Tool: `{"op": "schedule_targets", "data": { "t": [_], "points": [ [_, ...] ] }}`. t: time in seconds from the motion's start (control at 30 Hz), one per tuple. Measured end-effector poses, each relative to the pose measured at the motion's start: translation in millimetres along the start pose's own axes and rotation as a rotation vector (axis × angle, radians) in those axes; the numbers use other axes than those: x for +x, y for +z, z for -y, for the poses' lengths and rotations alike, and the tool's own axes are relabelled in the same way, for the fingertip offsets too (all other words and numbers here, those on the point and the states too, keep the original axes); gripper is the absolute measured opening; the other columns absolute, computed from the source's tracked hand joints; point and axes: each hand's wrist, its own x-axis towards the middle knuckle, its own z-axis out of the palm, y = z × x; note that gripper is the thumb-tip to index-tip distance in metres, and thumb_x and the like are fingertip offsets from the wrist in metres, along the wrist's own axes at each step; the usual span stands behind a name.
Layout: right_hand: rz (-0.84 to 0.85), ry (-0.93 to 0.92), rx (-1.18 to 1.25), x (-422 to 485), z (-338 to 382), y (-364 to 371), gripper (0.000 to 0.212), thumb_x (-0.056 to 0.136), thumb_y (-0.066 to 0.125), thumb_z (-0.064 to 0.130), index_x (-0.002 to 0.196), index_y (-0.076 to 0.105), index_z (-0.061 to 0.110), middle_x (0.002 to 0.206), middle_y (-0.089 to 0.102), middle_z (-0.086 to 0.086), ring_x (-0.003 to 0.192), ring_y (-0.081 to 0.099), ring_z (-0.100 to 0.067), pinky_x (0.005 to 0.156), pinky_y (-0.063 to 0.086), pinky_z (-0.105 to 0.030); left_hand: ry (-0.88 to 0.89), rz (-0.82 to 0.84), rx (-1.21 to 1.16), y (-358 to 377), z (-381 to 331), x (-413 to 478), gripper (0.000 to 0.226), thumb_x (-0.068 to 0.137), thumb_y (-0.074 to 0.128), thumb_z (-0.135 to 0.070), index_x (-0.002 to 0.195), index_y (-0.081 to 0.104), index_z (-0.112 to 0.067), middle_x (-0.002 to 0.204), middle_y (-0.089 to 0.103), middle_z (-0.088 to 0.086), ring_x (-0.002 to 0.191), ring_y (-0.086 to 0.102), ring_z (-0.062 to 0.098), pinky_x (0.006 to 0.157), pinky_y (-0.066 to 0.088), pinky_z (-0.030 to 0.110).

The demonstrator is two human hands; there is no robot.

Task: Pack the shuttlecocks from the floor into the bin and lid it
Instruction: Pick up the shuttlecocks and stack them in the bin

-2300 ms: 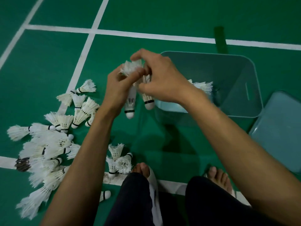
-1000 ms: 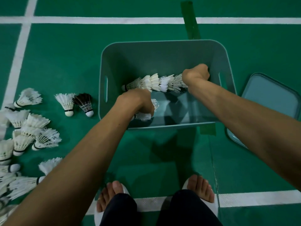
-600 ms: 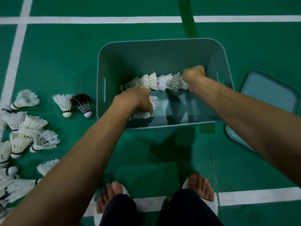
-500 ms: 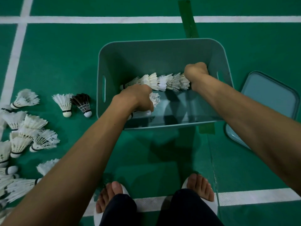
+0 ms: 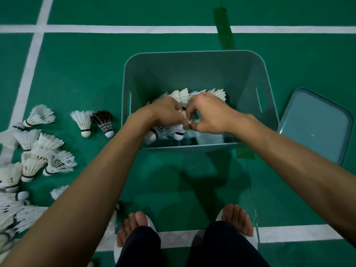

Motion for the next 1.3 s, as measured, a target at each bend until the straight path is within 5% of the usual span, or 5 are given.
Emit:
{"op": "schedule_targets", "data": {
  "t": [0.17,0.37,0.57,1.0,1.3],
  "points": [
    [-0.095,0.352,-0.032,4.5,-11.2,-6.6,0.015,0.072,0.082,0.027,0.083,0.080,0.016,0.084,0.075,-0.006,0.085,0.069,-0.031,0.070,0.053,-0.032,-0.095,0.090,0.176,5.8,12.5,7.0,0.049,0.084,0.072,-0.058,0.088,0.058,-0.012,0.089,0.057,0.002,0.075,0.055,0.017,0.066,0.042,0.033],
    [0.040,0.775,0.600,36.9,-2.1,-5.2,0.022,0.080,0.084,0.015,0.071,0.066,0.006,0.051,0.054,-0.003,0.038,0.040,-0.014,0.039,0.032,-0.021,-0.153,0.269,0.289,11.4,10.7,1.8,0.074,0.067,0.066,-0.085,0.084,0.060,-0.014,0.094,0.060,0.005,0.086,0.062,0.025,0.085,0.052,0.036],
    [0.342,0.725,0.612,71.9,30.3,14.4,0.026,0.097,0.063,0.011,0.072,0.059,0.008,0.056,0.058,-0.004,0.040,0.048,-0.012,0.041,0.037,-0.019,-0.135,0.283,0.351,7.6,18.7,-8.6,0.065,0.071,0.073,-0.076,0.086,0.046,-0.019,0.087,0.055,0.005,0.082,0.055,0.025,0.078,0.048,0.035],
    [0.257,0.604,0.548,76.2,45.1,22.1,0.007,0.080,0.069,-0.003,0.074,0.068,-0.003,0.057,0.072,-0.012,0.050,0.070,-0.020,0.051,0.057,-0.028,-0.070,0.264,0.318,-1.4,20.0,-12.4,0.060,0.074,0.083,-0.056,0.111,0.057,-0.016,0.114,0.060,0.000,0.100,0.058,0.023,0.087,0.050,0.031],
    [0.303,0.433,0.785,37.8,17.0,-43.7,0.014,0.086,0.073,0.010,0.095,0.077,-0.001,0.081,0.076,-0.011,0.054,0.058,-0.012,0.043,0.042,-0.018,0.021,-0.131,-0.091,-15.2,18.6,-14.7,0.074,0.051,0.101,-0.024,0.111,0.058,-0.018,0.107,0.061,-0.001,0.091,0.058,0.018,0.066,0.047,0.029]
  ]
}}
